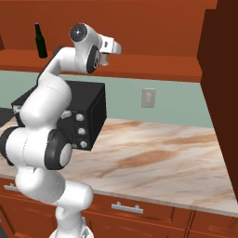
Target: Get the candle and the beer from the cabinet and move them to the dining counter.
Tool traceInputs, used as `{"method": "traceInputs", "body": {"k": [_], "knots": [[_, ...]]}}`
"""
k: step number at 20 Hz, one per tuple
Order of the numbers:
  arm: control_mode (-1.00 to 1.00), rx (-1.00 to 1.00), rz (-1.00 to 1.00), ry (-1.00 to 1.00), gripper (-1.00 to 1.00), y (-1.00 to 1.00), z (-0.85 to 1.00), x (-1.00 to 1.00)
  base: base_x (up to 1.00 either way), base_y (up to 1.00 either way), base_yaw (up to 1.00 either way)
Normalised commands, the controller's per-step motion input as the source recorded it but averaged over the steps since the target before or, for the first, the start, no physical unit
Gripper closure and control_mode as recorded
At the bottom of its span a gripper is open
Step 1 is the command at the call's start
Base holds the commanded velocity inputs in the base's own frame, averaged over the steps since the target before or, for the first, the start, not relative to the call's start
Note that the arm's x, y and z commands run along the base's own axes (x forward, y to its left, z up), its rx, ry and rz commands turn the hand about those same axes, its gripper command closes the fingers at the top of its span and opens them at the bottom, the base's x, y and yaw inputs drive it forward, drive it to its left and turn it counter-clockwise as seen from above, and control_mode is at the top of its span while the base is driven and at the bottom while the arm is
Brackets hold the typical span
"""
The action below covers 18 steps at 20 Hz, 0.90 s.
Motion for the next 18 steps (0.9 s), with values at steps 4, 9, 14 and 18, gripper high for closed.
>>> {"method": "traceInputs", "body": {"k": [4, 9, 14, 18], "knots": [[-1.00, 0.00, 0.00, -0.05, 1.00, -0.02, 0.00, -1.00, 0.00, 0.00, 0.00], [-1.00, 0.00, 0.00, -0.01, 1.00, -0.01, 0.00, -1.00, 0.00, 0.00, 0.00], [-1.00, 0.00, 0.00, 0.02, 1.00, 0.00, 0.00, -1.00, 0.00, 0.00, 0.00], [-1.00, 0.00, 0.00, 0.12, 1.00, 0.00, 0.00, -1.00, 0.00, 0.00, 0.00]]}}
